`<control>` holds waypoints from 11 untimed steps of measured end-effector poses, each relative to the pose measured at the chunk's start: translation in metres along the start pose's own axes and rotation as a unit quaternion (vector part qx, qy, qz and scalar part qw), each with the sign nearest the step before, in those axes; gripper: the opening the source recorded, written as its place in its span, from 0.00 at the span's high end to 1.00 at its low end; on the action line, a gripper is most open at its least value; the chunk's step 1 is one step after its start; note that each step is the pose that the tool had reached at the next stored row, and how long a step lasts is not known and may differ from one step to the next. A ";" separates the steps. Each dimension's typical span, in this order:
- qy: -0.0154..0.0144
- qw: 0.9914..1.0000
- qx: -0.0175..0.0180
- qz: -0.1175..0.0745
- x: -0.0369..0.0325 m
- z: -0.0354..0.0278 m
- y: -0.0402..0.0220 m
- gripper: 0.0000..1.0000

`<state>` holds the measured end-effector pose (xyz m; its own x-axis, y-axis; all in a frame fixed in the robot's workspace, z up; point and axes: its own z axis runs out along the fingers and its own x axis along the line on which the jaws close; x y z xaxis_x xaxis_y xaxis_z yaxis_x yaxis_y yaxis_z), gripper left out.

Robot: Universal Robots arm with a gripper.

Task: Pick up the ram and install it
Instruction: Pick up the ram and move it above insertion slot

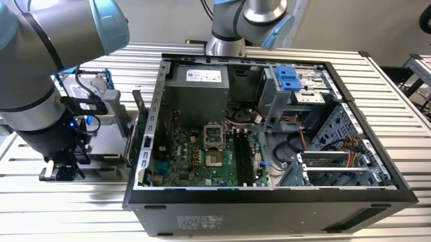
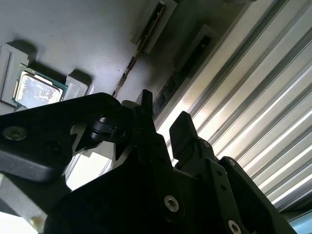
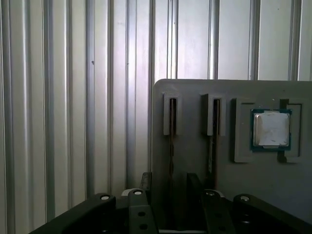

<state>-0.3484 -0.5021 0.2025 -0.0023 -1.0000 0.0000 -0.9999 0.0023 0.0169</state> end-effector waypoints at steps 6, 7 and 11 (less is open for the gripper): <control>0.000 1.000 0.000 0.000 0.0019 0.0026 0.0005 0.00; 0.000 1.000 0.000 0.000 0.0019 0.0030 0.0004 0.00; 0.000 1.000 0.001 0.000 0.0011 0.0039 0.0003 0.00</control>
<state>-0.3488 -0.5033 0.1986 -0.0024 -1.0000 -0.0002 -0.9999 0.0024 0.0142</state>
